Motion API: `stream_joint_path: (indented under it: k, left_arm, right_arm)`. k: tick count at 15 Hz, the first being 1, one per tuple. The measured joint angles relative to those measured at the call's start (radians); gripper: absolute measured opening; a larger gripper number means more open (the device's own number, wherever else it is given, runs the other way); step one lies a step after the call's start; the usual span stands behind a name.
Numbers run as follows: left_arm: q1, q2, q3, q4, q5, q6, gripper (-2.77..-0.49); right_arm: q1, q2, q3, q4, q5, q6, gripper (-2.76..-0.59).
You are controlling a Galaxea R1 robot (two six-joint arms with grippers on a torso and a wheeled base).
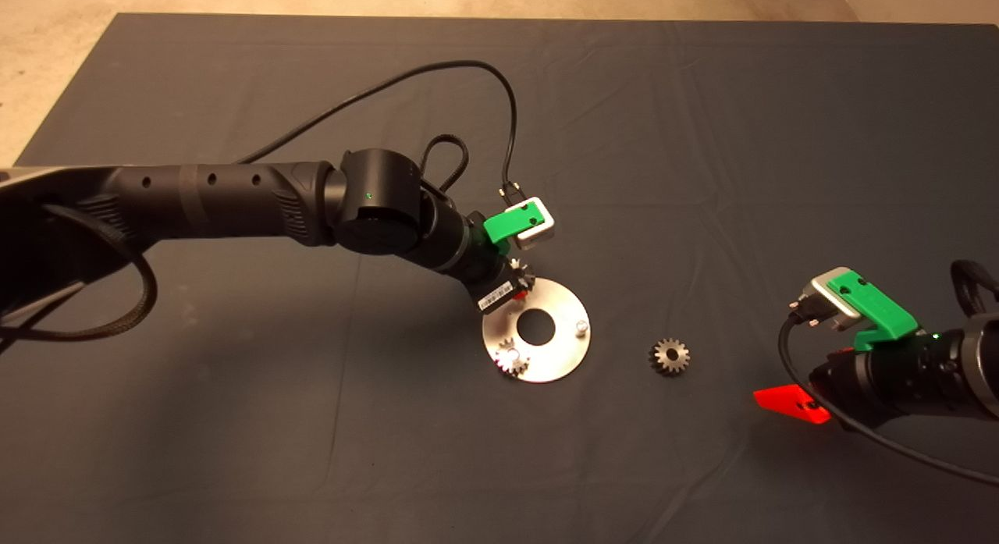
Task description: Install three planetary gears onto the carrier pins
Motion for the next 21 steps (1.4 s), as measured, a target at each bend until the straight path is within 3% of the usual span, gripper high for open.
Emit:
stream_joint_path:
  k: [11, 17, 21]
  left_arm:
    - [0.030, 0.005, -0.001, 0.007, -0.006, 0.000, -2.54]
    - [0.035, 0.005, -0.004, 0.010, -0.022, 0.001, -2.53]
    - [0.039, 0.005, -0.004, 0.009, -0.035, 0.003, -2.32]
  right_arm:
    - [0.000, 0.000, 0.000, 0.000, 0.001, 0.000, -0.63]
    - [0.000, 0.000, 0.000, 0.000, 0.000, 0.000, -0.63]
    - [0.000, 0.000, 0.000, 0.000, 0.001, 0.000, -0.63]
